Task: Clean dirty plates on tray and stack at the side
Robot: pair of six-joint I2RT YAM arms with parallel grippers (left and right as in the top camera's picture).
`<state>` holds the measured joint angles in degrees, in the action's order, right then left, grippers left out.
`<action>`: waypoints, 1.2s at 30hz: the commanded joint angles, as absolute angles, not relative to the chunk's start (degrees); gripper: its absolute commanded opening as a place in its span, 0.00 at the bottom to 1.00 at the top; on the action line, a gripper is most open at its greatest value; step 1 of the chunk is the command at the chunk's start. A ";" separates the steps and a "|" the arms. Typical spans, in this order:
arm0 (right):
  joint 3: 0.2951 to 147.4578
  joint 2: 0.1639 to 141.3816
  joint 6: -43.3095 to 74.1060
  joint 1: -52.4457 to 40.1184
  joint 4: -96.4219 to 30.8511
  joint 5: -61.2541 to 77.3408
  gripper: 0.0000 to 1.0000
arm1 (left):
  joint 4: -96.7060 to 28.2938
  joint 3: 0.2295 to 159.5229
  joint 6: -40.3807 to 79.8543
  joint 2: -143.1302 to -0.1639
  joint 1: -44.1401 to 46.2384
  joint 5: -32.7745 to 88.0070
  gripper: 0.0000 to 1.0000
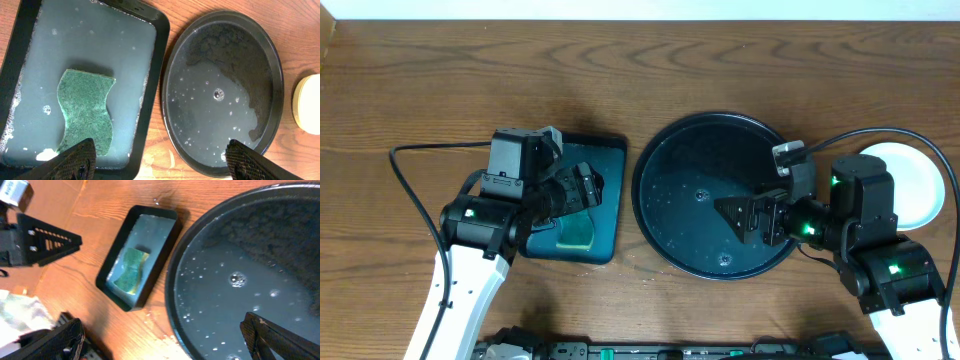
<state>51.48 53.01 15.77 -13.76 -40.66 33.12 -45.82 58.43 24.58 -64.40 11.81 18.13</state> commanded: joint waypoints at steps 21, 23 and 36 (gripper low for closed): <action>14.90 5.74 -11.84 -8.43 -20.97 24.34 0.99 | -45.80 59.81 24.01 -64.36 11.64 18.83 0.84; 11.55 1.89 -11.84 -6.44 -20.49 25.43 0.99 | -45.82 59.81 24.01 -64.36 11.64 18.83 0.84; 0.30 0.27 -11.86 -4.71 -2.09 25.93 0.99 | -46.00 59.81 24.01 -64.36 11.64 18.81 0.84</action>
